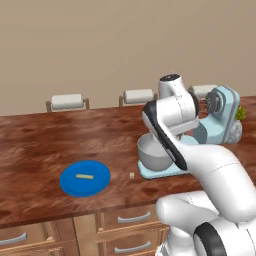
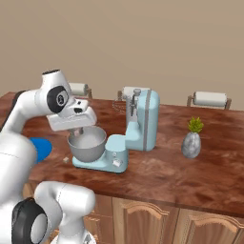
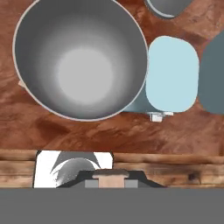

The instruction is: Add butter and sugar cubes to the stand mixer bowl and then turn on the stand mixer to begin making frosting.

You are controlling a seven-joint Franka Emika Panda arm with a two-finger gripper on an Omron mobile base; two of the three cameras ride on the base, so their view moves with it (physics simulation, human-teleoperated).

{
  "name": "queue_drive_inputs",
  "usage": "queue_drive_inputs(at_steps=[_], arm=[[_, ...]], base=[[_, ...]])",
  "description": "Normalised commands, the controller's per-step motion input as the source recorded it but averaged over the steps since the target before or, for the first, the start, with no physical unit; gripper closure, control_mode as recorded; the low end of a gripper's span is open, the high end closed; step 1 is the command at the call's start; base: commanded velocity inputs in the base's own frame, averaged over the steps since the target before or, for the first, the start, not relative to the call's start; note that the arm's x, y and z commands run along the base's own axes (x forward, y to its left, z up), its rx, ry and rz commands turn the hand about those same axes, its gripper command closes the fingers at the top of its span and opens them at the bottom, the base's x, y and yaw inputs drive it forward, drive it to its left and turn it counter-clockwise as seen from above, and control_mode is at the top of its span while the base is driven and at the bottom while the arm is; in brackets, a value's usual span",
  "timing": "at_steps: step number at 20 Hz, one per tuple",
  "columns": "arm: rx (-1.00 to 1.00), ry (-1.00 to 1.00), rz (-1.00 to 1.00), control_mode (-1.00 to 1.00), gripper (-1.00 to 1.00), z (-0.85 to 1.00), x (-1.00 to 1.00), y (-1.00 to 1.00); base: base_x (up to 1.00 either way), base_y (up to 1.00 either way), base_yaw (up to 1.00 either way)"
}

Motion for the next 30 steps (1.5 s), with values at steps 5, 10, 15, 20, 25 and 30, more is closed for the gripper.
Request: queue_drive_inputs(at_steps=[5, 10, 15, 20, 25, 30], arm=[[0.06, 0.00, -0.01, -1.00, 1.00, -0.48, 0.37, 0.16], [0.00, 0.03, -0.04, -1.00, 1.00, -0.29, 0.43, 0.28], [0.00, 0.06, -0.06, -1.00, 1.00, -0.22, 0.41, 0.10], [0.02, 0.08, -0.05, -1.00, 1.00, -0.25, 0.40, 0.00], [0.01, 0.07, -0.05, -1.00, 1.00, -0.32, 0.09, 0.00], [0.03, 0.07, -0.04, -1.00, 1.00, -0.35, 0.12, 0.00]], base=[[0.00, 0.00, 0.00], [0.00, 0.00, 0.00], [0.00, 0.00, 0.00], [0.00, 0.00, 0.00], [0.00, 0.00, 0.00], [0.00, 0.00, 0.00]])
